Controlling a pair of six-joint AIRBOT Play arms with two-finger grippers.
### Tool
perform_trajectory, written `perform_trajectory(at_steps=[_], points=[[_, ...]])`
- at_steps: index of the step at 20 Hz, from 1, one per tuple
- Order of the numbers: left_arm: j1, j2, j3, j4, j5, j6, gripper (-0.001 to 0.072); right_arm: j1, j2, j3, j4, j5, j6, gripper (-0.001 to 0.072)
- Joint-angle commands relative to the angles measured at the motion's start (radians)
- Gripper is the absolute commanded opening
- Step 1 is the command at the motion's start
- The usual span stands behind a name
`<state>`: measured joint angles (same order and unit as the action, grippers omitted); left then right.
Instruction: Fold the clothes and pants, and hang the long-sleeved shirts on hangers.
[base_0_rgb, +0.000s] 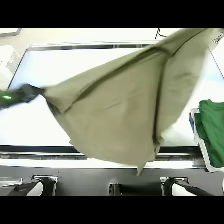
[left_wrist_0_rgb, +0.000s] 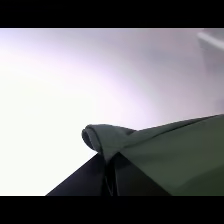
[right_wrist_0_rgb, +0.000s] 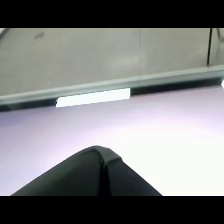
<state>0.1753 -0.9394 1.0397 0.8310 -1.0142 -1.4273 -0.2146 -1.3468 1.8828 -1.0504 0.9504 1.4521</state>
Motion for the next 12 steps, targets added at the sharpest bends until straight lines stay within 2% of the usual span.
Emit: perform_trajectory(at_steps=[1, 3, 4, 6, 9, 10, 11, 12], points=[[-0.021, -0.240, -0.182, -0.026, 0.266, 0.013, 0.0022, 0.000, -0.280, -0.028, 0.144, -0.012, 0.145, 0.0038], [-0.021, -0.409, -0.127, -0.128, 0.319, 0.014, 0.0022, 0.000, -0.393, -0.028, 0.256, 0.007, 0.232, 0.0038], [-0.021, -0.476, -0.089, -0.161, 0.316, 0.014, 0.0023, 0.007, -0.434, -0.028, 0.294, 0.031, 0.238, 0.0038], [-0.022, -0.574, -0.018, -0.189, 0.279, 0.014, 0.0023, 0.033, -0.484, -0.028, 0.289, 0.089, 0.231, 0.0038], [-0.025, -0.629, 0.023, -0.188, 0.181, 0.014, 0.0025, 0.077, -0.519, -0.028, 0.204, 0.184, 0.231, 0.0038], [-0.023, -0.629, 0.023, -0.188, 0.148, 0.014, 0.0092, 0.085, -0.521, -0.027, 0.183, 0.217, 0.231, 0.0043], [-0.010, -0.625, 0.028, -0.188, 0.098, 0.014, 0.0302, 0.084, -0.517, -0.026, 0.179, 0.256, 0.231, 0.0122], [0.018, -0.624, 0.047, -0.177, 0.017, 0.018, 0.0539, 0.066, -0.505, -0.021, 0.170, 0.314, 0.230, 0.0348]])
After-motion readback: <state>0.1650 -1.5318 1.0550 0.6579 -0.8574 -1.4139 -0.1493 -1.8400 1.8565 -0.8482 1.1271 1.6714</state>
